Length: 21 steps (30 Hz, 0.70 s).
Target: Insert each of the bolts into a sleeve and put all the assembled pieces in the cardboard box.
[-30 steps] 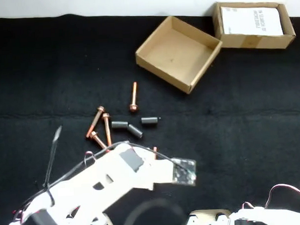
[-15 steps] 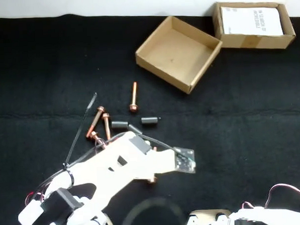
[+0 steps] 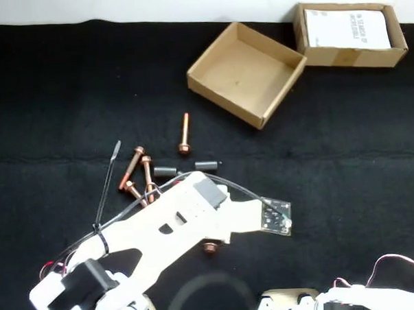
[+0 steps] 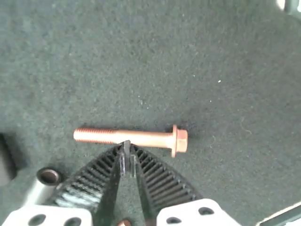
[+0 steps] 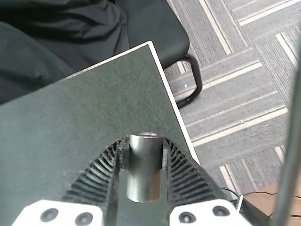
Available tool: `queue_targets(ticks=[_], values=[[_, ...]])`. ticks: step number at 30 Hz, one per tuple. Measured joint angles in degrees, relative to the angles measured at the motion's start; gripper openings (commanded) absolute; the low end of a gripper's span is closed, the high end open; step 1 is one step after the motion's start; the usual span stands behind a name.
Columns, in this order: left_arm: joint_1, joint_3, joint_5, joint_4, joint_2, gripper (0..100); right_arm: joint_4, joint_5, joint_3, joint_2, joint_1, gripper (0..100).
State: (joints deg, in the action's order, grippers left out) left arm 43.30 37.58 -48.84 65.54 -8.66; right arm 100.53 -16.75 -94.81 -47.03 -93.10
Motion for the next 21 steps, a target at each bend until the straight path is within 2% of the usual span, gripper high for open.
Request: queue_targets(ticks=[6, 14, 21], values=[[-0.88, -2.46, 0.0, -0.26, 5.63, 1, 0.0, 0.18, 0.0, -0.35, 0.0, 0.6], [-10.46, -14.07, -0.79, 10.37, 7.21, 1, 0.0, 0.18, 0.0, -0.35, 0.26, 0.6], [-11.16, -14.68, -6.07, 22.07, 7.3, 1, 0.0, 0.18, 0.0, -0.35, 2.29, 0.6]])
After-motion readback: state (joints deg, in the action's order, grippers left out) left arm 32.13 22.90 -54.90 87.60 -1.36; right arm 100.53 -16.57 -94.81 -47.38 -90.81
